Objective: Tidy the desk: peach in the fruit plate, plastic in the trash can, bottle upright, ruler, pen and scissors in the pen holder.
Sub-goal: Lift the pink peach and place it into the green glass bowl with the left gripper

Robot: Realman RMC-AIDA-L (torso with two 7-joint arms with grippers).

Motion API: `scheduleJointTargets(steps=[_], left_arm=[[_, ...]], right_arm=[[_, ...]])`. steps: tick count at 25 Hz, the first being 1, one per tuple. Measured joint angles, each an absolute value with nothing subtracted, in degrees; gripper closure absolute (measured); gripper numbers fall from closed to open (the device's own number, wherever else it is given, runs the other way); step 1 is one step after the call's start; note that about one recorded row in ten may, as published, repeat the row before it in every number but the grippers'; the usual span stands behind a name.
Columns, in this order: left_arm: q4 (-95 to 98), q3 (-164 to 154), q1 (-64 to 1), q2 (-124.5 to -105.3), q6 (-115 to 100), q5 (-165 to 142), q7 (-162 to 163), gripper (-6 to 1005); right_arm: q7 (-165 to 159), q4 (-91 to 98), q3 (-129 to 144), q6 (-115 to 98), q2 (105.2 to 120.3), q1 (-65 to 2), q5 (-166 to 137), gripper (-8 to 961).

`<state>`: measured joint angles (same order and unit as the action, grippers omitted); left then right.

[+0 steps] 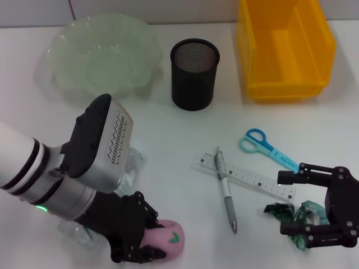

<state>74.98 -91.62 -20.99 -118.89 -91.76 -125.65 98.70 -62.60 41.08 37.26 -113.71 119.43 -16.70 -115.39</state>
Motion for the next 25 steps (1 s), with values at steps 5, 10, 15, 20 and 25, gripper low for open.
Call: scheduleJointTargets(steps=[5,10,15,20,25], left_arm=[[75.30,-89.37,-20.43,-118.74,-91.94,-122.69,98.17,697],[76.24,-81.90,-19.67,-118.59,-93.90,-117.99,94.80,747],[75.65,-68.79,-19.51,-118.52,-96.23,-110.63,89.48,775],[73.99,-62.45,-19.92,-118.75,-87.37,-107.68,88.82,798],[62.55,-62.34,-23.72,-118.65,-63.20,-99.08,88.60,828]], right_arm=[[-62.63,40.93,37.26,-113.97,119.45,-16.60,-115.40,130],[-62.65,41.05,37.26,-115.13,119.45,-16.12,-115.06,130],[-62.66,40.90,37.26,-115.98,119.52,-15.89,-114.67,130],[-62.67,40.53,37.26,-116.01,119.60,-15.81,-114.63,130],[-62.67,40.02,37.29,-116.02,119.62,-15.82,-114.60,129]])
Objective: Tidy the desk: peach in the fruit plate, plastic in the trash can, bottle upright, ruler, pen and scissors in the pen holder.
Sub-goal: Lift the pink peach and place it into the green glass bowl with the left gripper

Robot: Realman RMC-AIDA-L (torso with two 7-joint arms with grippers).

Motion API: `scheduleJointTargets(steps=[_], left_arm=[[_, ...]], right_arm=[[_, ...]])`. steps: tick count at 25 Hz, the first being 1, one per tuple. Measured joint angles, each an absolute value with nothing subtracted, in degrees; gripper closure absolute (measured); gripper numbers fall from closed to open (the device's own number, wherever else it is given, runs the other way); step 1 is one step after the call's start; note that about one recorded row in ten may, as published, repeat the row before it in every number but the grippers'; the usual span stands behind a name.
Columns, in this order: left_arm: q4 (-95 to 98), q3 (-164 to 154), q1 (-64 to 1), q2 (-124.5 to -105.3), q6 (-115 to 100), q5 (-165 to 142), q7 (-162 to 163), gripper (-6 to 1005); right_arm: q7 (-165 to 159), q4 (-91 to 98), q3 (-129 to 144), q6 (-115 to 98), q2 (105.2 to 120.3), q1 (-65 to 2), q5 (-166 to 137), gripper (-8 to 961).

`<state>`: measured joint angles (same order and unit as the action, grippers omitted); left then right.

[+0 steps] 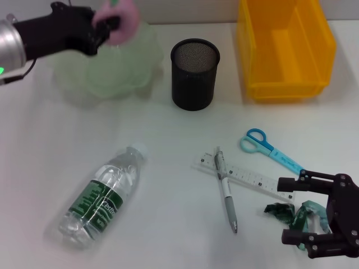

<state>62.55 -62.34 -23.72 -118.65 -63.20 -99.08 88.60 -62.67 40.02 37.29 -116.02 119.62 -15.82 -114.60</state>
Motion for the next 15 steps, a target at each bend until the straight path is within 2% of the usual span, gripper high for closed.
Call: scheduleJointTargets(steps=[7,13,15], left_arm=[[44.76,-60.88,-33.85,-118.44,-41.51,-99.58,88.48,886],[41.32,-62.12,-35.01,-118.55,-36.45,-99.67,88.41,931],[41.72,-62.62,-34.70,-118.57,-36.80,-99.65,88.38,875]], right_arm=[[-63.42,39.67,37.52,-116.01,119.62,-15.43,-114.60,130],[-63.56,39.38,37.22,-116.07,119.62,-15.14,-114.60,129],[-63.65,39.36,37.22,-116.08,119.62,-15.13,-114.60,129]])
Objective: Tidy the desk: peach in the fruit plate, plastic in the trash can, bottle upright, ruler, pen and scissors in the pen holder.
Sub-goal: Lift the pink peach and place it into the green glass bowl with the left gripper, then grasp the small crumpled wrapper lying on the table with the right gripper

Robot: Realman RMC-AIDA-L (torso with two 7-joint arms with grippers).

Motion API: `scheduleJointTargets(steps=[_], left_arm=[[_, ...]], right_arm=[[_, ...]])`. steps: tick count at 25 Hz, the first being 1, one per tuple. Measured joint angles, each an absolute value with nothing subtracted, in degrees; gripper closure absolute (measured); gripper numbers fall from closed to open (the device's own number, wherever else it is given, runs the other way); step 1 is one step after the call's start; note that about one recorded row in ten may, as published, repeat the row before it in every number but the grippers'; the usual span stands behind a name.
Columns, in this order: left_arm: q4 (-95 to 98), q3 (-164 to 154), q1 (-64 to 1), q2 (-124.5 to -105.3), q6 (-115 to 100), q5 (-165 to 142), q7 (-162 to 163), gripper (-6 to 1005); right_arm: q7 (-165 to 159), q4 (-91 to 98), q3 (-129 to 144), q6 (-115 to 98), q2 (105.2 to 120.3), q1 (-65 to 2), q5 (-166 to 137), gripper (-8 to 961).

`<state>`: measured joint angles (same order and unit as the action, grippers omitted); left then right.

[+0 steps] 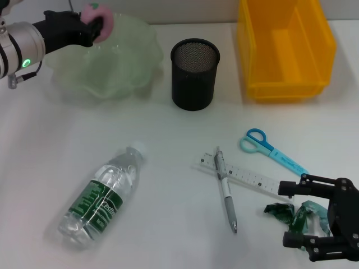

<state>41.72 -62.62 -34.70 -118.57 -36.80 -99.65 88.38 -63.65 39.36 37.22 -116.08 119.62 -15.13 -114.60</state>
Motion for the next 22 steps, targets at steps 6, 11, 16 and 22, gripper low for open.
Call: scheduleJointTargets(steps=[6,11,16,22], left_arm=[[43.71,-62.00,-33.13,-118.57,-43.44,-99.17,86.65,709],[44.73,-60.49,-31.56,-118.46,-47.23,-96.24,84.45,465],[47.92,-60.11,-28.41,-118.35,-51.45,-92.97,83.21,293],[46.18,-52.79,-24.67,-117.72,-71.97,-86.11,76.76,136]], right_arm=[[-63.90,39.15,37.25,-116.10,119.54,-15.15,-113.04,130],[-64.62,39.08,37.17,-116.09,119.43,-15.27,-111.70,129],[-68.16,40.22,36.49,-116.86,119.33,-15.87,-110.47,129],[-83.97,53.32,34.41,-116.58,119.29,-15.26,-104.62,130]])
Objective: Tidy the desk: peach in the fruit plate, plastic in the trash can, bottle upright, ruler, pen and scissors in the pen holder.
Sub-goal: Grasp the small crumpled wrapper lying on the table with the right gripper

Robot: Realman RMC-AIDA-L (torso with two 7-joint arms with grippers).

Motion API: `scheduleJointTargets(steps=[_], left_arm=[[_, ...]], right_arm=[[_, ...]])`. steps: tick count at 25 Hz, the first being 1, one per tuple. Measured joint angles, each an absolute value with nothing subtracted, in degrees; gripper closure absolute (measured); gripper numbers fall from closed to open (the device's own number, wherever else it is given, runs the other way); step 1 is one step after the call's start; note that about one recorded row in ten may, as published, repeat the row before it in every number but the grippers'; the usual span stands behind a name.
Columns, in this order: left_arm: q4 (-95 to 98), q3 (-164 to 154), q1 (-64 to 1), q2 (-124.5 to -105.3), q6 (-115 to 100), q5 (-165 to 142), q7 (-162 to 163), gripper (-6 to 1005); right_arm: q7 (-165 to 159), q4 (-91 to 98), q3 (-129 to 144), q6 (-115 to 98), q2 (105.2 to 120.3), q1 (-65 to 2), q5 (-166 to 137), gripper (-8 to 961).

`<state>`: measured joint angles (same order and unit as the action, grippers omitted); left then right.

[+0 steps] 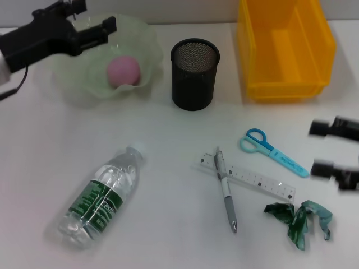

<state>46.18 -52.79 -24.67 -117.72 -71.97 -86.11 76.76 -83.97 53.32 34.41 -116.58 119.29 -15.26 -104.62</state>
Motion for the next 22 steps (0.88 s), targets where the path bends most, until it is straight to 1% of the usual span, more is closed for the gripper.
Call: scheduleJointTargets(steps=[2,3,4,5,7,8,9,14,18,22], left_arm=[[41.90,-49.26,-24.31,-116.68,-82.42,-85.21,72.15,136],[39.65,-47.93,-24.24,-116.10,-86.71,-85.15,70.13,136],[37.45,-46.78,-24.23,-115.56,-90.18,-85.15,67.92,136],[34.62,-45.57,-24.17,-114.87,-94.02,-85.26,65.10,136],[31.81,-45.00,-23.81,-114.07,-97.43,-85.86,61.55,136],[31.03,-45.00,-23.54,-113.82,-98.63,-86.45,60.12,136],[30.56,-45.22,-22.98,-113.52,-100.36,-88.10,58.55,136],[31.13,-45.22,-22.70,-113.13,-103.94,-94.22,57.74,136],[30.71,-44.34,-22.65,-112.96,-103.22,-95.88,57.61,136],[30.76,-44.20,-22.41,-113.13,-102.75,-95.86,57.35,136]], right_arm=[[-94.57,60.92,34.71,-114.58,119.26,-15.67,-105.16,130],[-102.52,67.88,35.18,-113.51,119.19,-16.45,-106.83,131],[-102.52,67.88,35.18,-113.51,119.19,-16.45,-106.83,132],[-106.30,72.17,35.79,-113.19,119.18,-17.03,-108.24,133],[-113.86,80.48,38.35,-112.72,119.19,-18.28,-113.21,135],[-122.11,88.85,43.89,-112.35,119.16,-19.87,-120.67,135],[-122.11,88.85,43.89,-112.35,119.16,-19.87,-120.67,135],[-139.22,101.48,58.47,-113.47,119.13,-24.45,-137.07,136],[-147.81,101.52,65.09,-117.20,119.14,-28.13,-143.49,137],[-156.28,100.82,72.42,-117.20,119.44,-28.03,-148.07,138]])
